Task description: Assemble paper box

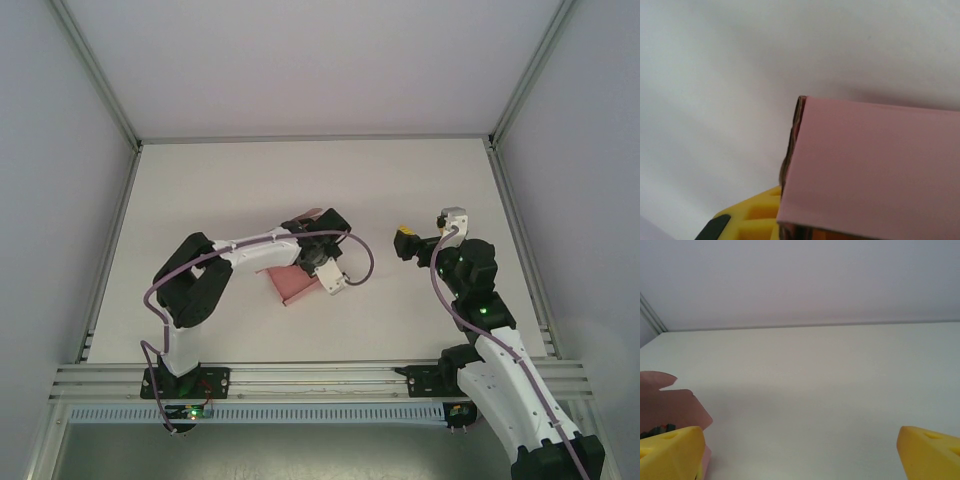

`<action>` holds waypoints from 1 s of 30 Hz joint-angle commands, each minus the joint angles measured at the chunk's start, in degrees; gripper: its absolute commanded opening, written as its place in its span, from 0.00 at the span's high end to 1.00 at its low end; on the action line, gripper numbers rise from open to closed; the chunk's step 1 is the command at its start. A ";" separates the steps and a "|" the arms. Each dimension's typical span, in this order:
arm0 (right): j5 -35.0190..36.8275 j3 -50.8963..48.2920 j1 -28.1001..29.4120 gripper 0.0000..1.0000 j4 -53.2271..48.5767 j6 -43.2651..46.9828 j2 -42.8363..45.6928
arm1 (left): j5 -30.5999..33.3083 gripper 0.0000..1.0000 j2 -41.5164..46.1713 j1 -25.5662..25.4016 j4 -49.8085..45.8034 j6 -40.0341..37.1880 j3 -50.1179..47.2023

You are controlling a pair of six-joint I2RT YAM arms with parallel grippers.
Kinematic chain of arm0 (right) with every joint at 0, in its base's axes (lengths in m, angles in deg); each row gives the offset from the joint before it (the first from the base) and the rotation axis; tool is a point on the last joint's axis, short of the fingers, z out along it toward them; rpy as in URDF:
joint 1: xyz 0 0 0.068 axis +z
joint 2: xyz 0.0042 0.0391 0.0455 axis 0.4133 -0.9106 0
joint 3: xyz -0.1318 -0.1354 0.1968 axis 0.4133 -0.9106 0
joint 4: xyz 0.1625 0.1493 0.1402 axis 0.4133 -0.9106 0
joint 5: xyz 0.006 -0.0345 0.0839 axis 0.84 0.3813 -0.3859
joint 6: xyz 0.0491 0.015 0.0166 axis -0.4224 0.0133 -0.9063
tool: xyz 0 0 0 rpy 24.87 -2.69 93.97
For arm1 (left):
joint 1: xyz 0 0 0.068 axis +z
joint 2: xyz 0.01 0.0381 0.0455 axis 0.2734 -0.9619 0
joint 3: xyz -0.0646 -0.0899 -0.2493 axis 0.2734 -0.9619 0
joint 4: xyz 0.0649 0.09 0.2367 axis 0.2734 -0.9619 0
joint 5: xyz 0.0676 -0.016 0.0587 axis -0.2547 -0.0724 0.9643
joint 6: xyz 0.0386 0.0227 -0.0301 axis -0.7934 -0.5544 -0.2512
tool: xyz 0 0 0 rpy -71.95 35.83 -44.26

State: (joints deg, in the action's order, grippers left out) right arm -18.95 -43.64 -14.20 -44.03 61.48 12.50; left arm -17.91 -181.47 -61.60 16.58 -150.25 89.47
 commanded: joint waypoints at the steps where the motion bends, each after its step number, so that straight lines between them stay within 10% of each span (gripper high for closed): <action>1: 0.80 -0.56 -0.81 0.02 -0.09 -1.21 0.28 | -5.62 0.95 -1.93 -0.99 11.94 -9.83 -3.41; 9: -0.56 -1.07 -1.56 0.02 -0.13 -1.46 0.29 | -6.90 0.92 -3.72 -1.42 20.41 -19.55 -6.50; 16: -1.20 -1.40 -2.13 0.02 0.02 -1.51 0.28 | -6.25 0.68 -2.21 -1.54 20.69 -17.59 -6.57; 22: -3.28 -0.83 -2.48 0.02 0.15 -1.21 -0.15 | -8.98 0.42 3.26 -1.53 19.86 -6.99 -4.56; 24: -3.65 -0.50 -2.48 0.02 0.24 -1.28 -0.49 | -10.27 0.00 5.97 -1.55 21.23 -2.38 -4.47; 30: -3.81 0.44 -2.64 0.02 2.19 -0.68 -2.97 | -13.33 0.00 14.32 -1.26 20.31 17.26 -3.51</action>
State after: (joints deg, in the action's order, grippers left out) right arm -21.37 -44.37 -16.08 -44.14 60.48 10.22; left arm -28.05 -171.37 -62.43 35.83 -145.77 84.64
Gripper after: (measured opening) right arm 0.983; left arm 0.998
